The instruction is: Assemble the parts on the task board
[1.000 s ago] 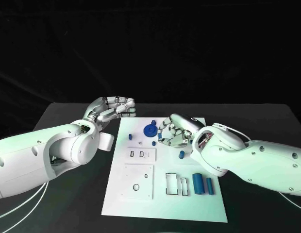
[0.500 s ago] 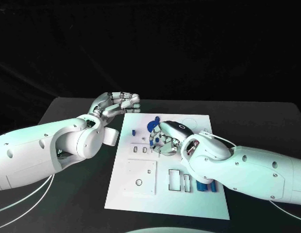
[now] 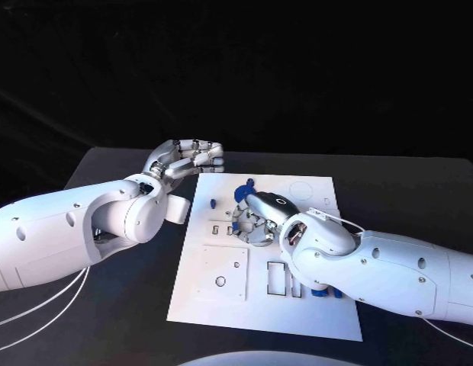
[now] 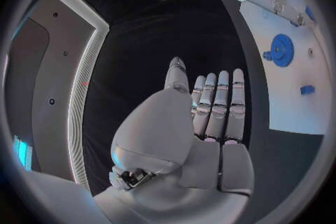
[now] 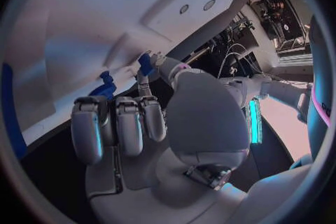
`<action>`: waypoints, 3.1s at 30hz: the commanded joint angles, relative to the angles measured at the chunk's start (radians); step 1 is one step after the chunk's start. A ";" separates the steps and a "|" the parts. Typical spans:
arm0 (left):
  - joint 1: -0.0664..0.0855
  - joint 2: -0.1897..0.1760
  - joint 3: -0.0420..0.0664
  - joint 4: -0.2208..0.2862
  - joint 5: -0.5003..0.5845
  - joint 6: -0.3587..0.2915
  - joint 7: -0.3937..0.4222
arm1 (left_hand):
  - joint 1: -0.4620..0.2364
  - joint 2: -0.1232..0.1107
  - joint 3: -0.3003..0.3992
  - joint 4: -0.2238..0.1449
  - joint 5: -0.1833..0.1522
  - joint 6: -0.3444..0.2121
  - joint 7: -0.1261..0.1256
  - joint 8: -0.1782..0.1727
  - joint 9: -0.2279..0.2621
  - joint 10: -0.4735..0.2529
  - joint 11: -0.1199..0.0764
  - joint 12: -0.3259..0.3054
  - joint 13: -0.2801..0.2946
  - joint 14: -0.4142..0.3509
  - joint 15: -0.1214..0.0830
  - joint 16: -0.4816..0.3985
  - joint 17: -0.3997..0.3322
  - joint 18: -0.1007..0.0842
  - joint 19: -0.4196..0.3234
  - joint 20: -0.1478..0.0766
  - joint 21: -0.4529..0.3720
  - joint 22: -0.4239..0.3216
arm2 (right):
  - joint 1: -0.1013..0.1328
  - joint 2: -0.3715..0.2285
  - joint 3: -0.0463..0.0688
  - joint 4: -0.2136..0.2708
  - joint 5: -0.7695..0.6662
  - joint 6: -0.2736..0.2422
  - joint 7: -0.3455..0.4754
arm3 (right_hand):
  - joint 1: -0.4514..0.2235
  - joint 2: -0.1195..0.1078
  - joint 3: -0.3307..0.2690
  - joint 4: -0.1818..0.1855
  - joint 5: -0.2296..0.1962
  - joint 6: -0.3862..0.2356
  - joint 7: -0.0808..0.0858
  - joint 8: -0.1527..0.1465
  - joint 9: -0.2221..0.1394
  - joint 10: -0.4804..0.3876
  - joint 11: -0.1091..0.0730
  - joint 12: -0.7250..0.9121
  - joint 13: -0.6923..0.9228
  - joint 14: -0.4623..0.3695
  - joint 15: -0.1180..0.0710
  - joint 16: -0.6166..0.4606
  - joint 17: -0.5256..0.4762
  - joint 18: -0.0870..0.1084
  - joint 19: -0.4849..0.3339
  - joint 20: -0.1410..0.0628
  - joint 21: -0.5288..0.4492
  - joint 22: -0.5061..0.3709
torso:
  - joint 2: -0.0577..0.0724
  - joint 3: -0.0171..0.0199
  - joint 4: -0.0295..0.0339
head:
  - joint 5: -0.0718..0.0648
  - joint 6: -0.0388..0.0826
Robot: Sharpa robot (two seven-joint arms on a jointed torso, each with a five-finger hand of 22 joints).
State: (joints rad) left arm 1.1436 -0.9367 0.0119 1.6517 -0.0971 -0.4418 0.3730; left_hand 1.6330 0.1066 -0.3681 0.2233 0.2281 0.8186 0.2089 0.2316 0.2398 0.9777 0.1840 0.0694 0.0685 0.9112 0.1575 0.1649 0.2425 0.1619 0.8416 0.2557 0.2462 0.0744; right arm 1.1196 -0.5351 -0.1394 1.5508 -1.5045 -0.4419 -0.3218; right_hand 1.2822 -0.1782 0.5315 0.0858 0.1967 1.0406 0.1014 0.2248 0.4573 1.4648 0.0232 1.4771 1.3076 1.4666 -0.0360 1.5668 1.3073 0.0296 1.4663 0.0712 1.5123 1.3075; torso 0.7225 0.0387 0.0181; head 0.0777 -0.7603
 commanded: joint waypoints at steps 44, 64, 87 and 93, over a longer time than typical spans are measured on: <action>0.001 -0.001 0.001 0.000 0.002 0.018 -0.001 | -0.001 0.009 -0.006 -0.007 -0.004 -0.009 0.018 -0.006 0.002 -0.010 0.001 -0.003 0.000 -0.010 0.001 -0.006 0.002 0.016 0.001 0.005 -0.006 -0.002 | -0.007 0.001 -0.003 -0.006 -0.080 0.045 -0.033 | -0.049 -0.053 -0.011 -0.005 -0.013 -0.017 -0.001 -0.010 0.017 0.013 0.000 -0.024 0.137 0.104 -0.003 0.004 0.264 -0.010 0.053 0.000 -0.005 0.220 | -0.001 0.0000 -0.0006 | 0.005 -0.008; 0.001 -0.002 0.001 0.000 0.002 0.018 -0.002 | -0.001 0.009 -0.006 -0.007 -0.004 -0.009 0.018 -0.006 0.002 -0.010 0.001 -0.003 0.000 -0.010 0.001 -0.006 0.002 0.016 0.001 0.005 -0.006 -0.002 | -0.007 0.001 -0.003 -0.007 -0.080 0.035 -0.026 | -0.098 -0.075 -0.078 0.028 -0.120 -0.051 0.014 -0.034 0.005 0.000 0.015 -0.039 0.123 0.104 0.012 0.004 0.264 -0.008 0.049 0.015 -0.012 0.217 | -0.001 0.0001 -0.0012 | 0.004 -0.008; 0.001 -0.003 0.001 -0.017 -0.067 0.017 -0.086 | -0.028 0.029 -0.040 -0.004 -0.005 0.005 0.009 0.004 0.020 0.033 -0.006 0.013 0.008 0.094 -0.024 0.051 0.047 0.022 0.059 -0.012 0.021 0.009 | 0.016 -0.077 0.003 0.082 -0.026 -0.121 0.049 | -0.030 -0.054 -0.244 0.127 -0.139 -0.123 0.033 -0.065 -0.011 -0.025 0.032 -0.066 0.095 0.104 0.026 0.004 0.264 -0.001 0.031 0.027 -0.042 0.204 | -0.007 0.0004 -0.0048 | 0.001 -0.004; 0.001 0.003 0.000 -0.041 -0.285 0.116 -0.305 | -0.138 0.048 -0.094 0.061 0.000 0.066 -0.041 0.051 0.064 0.227 -0.078 0.086 0.065 0.301 -0.103 0.213 0.193 0.022 0.223 -0.085 0.126 0.055 | 0.079 -0.175 0.009 0.148 0.243 -0.121 0.192 | 0.017 -0.038 -0.221 0.132 -0.096 -0.117 0.034 -0.054 -0.009 -0.050 0.033 -0.092 0.069 0.104 0.028 0.004 0.264 0.014 -0.008 0.030 -0.096 0.175 | -0.020 -0.0022 -0.0086 | 0.004 -0.005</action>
State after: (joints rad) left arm 1.1437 -0.9378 0.0118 1.6114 -0.2226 -0.4112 0.2198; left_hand 1.5048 0.1546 -0.4357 0.2804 0.2245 0.8752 0.1710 0.2772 0.2993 1.1888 0.1137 0.1490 0.1279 1.1919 0.0621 0.3606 0.4203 0.1733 1.0471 0.1770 0.3602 0.1248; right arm 1.1943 -0.7044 -0.1306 1.6910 -1.4367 -0.5337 -0.2411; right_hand 1.2915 -0.2169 0.3069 0.2191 0.0970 0.9214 0.1323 0.1671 0.4477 1.4199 0.0572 1.3878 1.3078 1.4648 -0.0159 1.5668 1.3075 0.0296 1.4609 0.0987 1.4189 1.3074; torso 0.7103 0.0382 0.0127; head 0.0796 -0.7642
